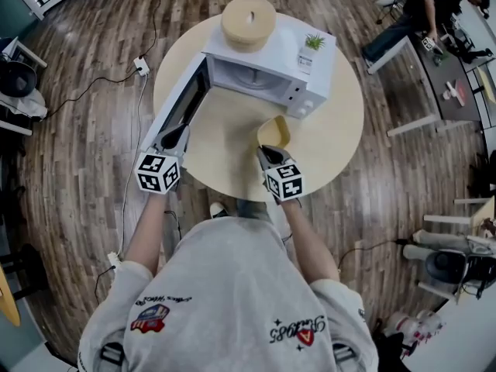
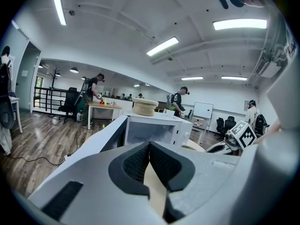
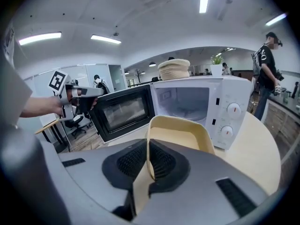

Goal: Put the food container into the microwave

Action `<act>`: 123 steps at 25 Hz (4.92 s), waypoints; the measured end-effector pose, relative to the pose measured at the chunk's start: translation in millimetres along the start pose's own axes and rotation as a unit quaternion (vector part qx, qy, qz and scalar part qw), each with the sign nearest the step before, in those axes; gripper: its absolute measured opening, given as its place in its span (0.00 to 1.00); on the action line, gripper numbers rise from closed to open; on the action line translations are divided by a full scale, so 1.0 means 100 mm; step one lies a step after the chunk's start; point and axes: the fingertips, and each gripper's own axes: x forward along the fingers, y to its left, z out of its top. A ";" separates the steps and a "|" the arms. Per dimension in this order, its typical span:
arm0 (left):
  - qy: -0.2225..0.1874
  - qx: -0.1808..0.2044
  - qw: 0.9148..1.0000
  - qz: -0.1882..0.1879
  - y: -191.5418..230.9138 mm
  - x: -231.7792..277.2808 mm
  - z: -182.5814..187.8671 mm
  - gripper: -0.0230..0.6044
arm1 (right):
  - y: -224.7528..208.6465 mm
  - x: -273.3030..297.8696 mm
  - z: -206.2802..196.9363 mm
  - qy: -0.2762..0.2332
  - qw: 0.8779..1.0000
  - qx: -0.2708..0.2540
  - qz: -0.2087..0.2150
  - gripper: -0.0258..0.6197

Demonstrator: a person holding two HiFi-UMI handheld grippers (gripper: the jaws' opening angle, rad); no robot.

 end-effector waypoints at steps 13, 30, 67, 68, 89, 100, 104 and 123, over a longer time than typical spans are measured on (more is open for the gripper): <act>-0.004 0.013 1.000 -0.009 -0.01 0.31 0.13 0.04 | -0.04 -0.13 0.44 -0.037 0.998 -0.050 -0.003 0.07; 0.009 0.008 1.000 0.017 0.10 0.24 0.02 0.04 | -0.01 0.25 0.72 -0.015 0.992 -0.121 0.043 0.07; 0.027 -0.027 0.999 0.030 0.13 0.73 -0.20 0.04 | -0.53 1.33 0.86 0.067 0.953 -0.280 0.095 0.08; 0.027 -0.030 0.999 0.034 0.15 0.73 -0.21 0.04 | -0.55 1.36 0.86 0.069 0.952 -0.285 0.091 0.08; 0.054 -0.052 0.995 0.061 0.23 0.52 -0.56 0.04 | -1.01 2.19 0.80 0.107 0.918 -0.381 0.011 0.08; 0.070 -0.072 0.993 0.069 0.27 0.42 -0.77 0.04 | -1.20 2.48 0.93 0.117 0.918 -0.379 -0.027 0.08; 0.074 -0.076 0.992 0.065 0.26 0.42 -0.80 0.04 | -1.27 2.52 0.94 0.120 0.917 -0.377 -0.039 0.08; 0.075 -0.081 0.991 0.071 0.34 0.37 -0.81 0.04 | -1.36 2.53 1.01 0.104 0.912 -0.386 -0.088 0.16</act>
